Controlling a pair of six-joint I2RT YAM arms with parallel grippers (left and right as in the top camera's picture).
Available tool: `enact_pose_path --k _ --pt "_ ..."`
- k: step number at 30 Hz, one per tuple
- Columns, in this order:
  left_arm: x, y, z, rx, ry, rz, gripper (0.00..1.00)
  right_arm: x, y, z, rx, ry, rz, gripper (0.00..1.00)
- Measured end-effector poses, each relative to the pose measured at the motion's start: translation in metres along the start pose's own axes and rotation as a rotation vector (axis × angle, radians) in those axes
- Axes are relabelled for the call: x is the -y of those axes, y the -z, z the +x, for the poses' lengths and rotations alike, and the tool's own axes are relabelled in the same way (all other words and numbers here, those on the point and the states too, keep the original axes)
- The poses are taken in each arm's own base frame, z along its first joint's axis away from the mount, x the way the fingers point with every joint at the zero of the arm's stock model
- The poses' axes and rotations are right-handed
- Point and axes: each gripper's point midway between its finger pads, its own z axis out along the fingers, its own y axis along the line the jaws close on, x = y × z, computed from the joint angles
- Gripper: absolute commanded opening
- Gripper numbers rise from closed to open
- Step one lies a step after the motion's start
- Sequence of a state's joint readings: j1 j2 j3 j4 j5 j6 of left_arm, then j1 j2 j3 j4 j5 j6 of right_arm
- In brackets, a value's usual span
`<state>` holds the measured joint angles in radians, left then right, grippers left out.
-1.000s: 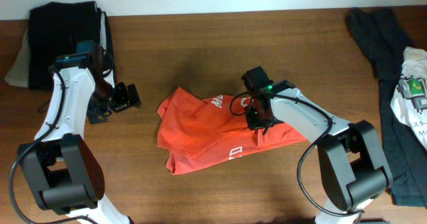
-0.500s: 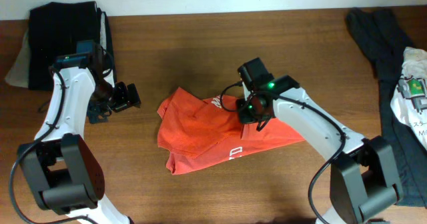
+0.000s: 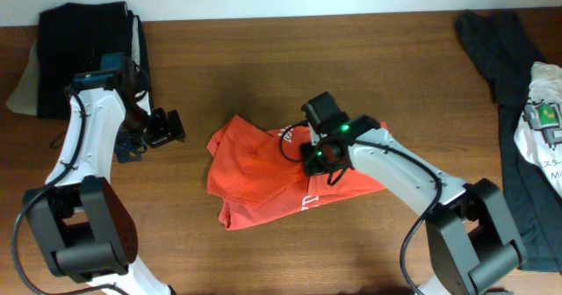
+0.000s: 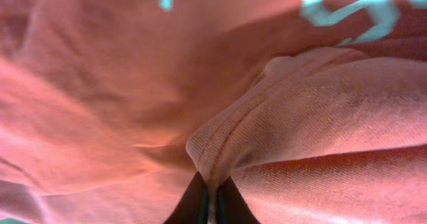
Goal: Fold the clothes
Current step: 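Fold the right portion further left over the shirt with the right gripper, then release the shirt and raise the right gripper away to the right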
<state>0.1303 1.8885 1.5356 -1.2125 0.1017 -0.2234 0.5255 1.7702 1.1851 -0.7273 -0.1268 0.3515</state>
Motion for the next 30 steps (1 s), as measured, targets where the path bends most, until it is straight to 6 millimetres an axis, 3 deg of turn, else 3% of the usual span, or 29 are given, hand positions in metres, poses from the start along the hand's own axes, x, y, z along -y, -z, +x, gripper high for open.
enact_pose_path --k 1,2,3,7,11,13,14,17,19,22,27,30 --pt "0.000 0.000 0.000 0.000 0.000 0.000 1.00 -0.005 -0.001 0.002 -0.004 0.006 -0.006 0.67" --pt "0.000 0.000 0.000 0.000 0.000 0.000 1.00 -0.009 -0.001 0.004 -0.007 0.013 -0.011 0.83" --pt "0.000 0.000 0.000 0.000 0.000 0.000 1.00 -0.012 -0.001 0.006 -0.009 0.020 -0.013 0.93" --pt "0.000 0.000 0.000 0.000 0.000 0.000 1.00 -0.008 -0.001 0.008 -0.023 0.011 0.003 0.96" --pt "0.000 0.000 0.000 -0.002 0.000 -0.001 0.99 0.017 0.016 0.006 -0.065 -0.059 0.055 0.97" --pt "0.000 0.000 0.000 -0.001 0.000 -0.001 1.00 0.026 0.033 -0.015 -0.024 -0.088 0.051 0.93" --pt "0.000 0.000 0.000 -0.001 0.000 0.000 1.00 0.027 0.039 -0.026 0.003 -0.089 0.038 0.86" --pt "0.000 0.000 0.000 -0.002 -0.001 0.000 1.00 0.020 0.053 -0.051 0.080 -0.059 -0.022 0.43" --pt "0.002 0.000 0.001 -0.002 -0.005 0.000 0.99 0.015 0.053 -0.049 0.067 -0.051 -0.043 0.31" --pt "0.007 -0.001 0.002 -0.004 -0.021 -0.001 0.99 0.014 0.045 -0.042 0.026 -0.081 -0.046 0.27" --pt "0.015 -0.002 0.005 -0.006 -0.045 -0.002 1.00 0.024 0.005 -0.018 -0.115 -0.152 -0.015 0.25" --pt "0.017 -0.002 0.005 -0.006 -0.050 -0.001 1.00 0.026 -0.010 -0.018 -0.131 -0.170 -0.014 0.25"
